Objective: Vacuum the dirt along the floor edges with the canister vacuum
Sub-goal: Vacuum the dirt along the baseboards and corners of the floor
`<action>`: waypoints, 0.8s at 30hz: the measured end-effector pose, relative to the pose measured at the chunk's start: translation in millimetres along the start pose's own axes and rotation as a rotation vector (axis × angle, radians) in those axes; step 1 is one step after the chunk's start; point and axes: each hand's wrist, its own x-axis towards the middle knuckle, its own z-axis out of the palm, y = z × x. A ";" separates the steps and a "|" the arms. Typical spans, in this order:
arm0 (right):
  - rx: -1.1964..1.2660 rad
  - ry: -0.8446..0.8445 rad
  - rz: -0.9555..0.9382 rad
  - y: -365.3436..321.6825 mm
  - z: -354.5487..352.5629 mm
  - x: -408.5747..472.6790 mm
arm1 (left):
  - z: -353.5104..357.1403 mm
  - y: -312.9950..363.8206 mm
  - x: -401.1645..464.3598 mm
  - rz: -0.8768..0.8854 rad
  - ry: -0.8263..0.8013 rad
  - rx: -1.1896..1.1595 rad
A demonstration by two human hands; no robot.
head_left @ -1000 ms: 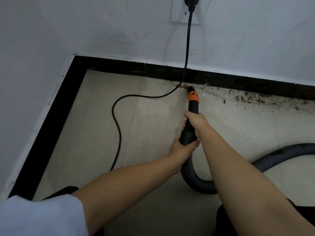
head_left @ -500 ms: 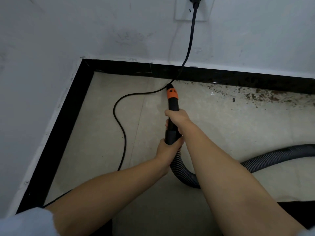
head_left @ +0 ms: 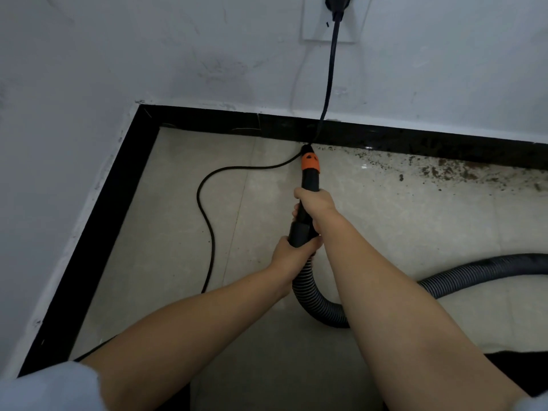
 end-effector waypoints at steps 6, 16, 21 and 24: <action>0.055 0.110 -0.006 4.2 -26.5 0.4 | 18.1 -2.9 2.2 -0.011 -0.081 0.053; 0.045 0.155 -0.008 -5.8 -60.2 7.8 | 52.3 6.6 3.4 -0.024 -0.120 0.050; -0.036 0.061 -0.005 -8.1 -41.6 12.1 | 46.3 5.0 2.0 -0.034 -0.025 -0.034; -0.075 0.026 -0.011 -6.8 -26.9 13.2 | 37.5 2.5 2.4 -0.031 0.016 -0.076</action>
